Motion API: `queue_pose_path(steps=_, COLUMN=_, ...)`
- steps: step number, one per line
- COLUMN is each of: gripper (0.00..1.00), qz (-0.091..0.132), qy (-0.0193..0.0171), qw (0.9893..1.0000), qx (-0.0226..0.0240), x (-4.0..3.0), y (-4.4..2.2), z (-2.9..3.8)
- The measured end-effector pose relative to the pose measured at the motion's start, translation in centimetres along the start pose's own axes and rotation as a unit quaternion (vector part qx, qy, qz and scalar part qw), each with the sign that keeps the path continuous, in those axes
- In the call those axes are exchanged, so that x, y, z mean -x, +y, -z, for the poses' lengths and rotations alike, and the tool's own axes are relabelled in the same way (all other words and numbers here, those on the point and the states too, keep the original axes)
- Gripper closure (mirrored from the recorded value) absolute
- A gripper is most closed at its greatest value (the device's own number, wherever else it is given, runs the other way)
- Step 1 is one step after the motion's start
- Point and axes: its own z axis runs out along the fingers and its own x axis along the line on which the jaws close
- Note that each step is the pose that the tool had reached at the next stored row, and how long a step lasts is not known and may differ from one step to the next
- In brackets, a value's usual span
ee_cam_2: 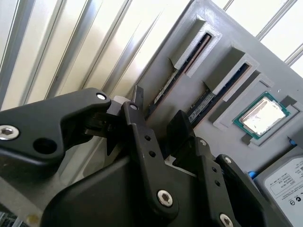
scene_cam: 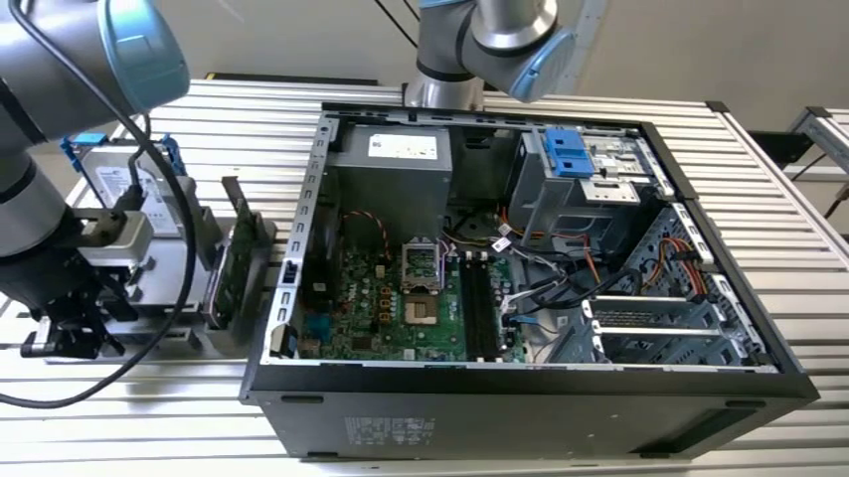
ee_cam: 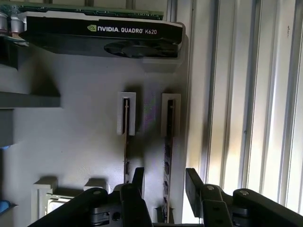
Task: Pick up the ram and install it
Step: 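Pick up the ram and move it above insertion slot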
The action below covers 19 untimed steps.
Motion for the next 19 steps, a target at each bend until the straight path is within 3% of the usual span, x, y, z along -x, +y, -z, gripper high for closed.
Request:
queue_pose_path(steps=17, gripper=0.00, qz=0.000, qy=0.0000, qw=1.0000, qx=0.0000, x=0.15, y=0.00, z=-0.16)
queue_pose_path(steps=18, gripper=1.00, qz=0.000, qy=0.0000, qw=1.0000, qx=0.0000, x=0.15, y=0.00, z=-0.16)
queue_pose_path(steps=19, gripper=1.00, qz=0.000, qy=0.0000, qw=1.0000, qx=0.0000, x=0.15, y=0.00, z=-0.16)
